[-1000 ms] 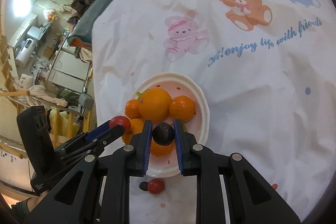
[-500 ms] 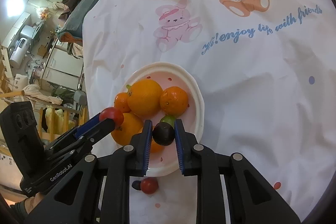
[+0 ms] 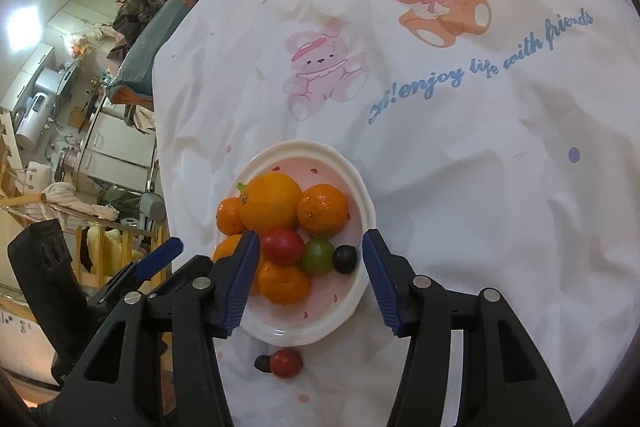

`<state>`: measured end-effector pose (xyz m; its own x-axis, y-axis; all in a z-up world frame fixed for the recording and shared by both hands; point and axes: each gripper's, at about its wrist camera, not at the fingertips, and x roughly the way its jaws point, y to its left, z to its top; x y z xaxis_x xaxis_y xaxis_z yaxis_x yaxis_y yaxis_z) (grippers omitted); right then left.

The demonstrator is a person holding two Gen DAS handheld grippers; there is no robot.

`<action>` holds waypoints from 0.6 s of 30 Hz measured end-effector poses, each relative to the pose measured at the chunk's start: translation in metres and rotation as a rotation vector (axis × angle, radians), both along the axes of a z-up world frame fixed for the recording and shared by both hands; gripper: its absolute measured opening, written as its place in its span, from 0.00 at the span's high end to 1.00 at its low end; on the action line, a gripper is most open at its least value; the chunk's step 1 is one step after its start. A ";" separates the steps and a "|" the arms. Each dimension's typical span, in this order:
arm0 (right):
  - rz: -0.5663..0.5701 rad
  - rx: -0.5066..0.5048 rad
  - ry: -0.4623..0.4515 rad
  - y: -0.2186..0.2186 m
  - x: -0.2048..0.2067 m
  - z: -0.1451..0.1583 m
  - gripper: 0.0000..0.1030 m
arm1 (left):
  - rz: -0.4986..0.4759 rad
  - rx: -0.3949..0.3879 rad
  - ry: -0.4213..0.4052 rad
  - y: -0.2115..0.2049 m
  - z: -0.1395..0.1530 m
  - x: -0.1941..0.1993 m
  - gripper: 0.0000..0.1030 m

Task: Organize fruits
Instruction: 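Withdraw both open grippers toward the last tomato and olive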

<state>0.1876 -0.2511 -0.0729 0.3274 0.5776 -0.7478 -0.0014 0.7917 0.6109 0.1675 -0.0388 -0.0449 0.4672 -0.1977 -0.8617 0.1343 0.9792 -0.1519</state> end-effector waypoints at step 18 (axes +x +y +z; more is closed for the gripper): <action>-0.009 -0.026 -0.050 -0.004 -0.020 0.023 0.43 | 0.093 0.043 -0.101 0.020 0.029 -0.022 0.23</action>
<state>0.1679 -0.2552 -0.0502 0.3696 0.5554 -0.7449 -0.0241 0.8072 0.5898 0.1458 -0.0185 -0.0161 0.5668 -0.1134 -0.8160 0.0553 0.9935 -0.0997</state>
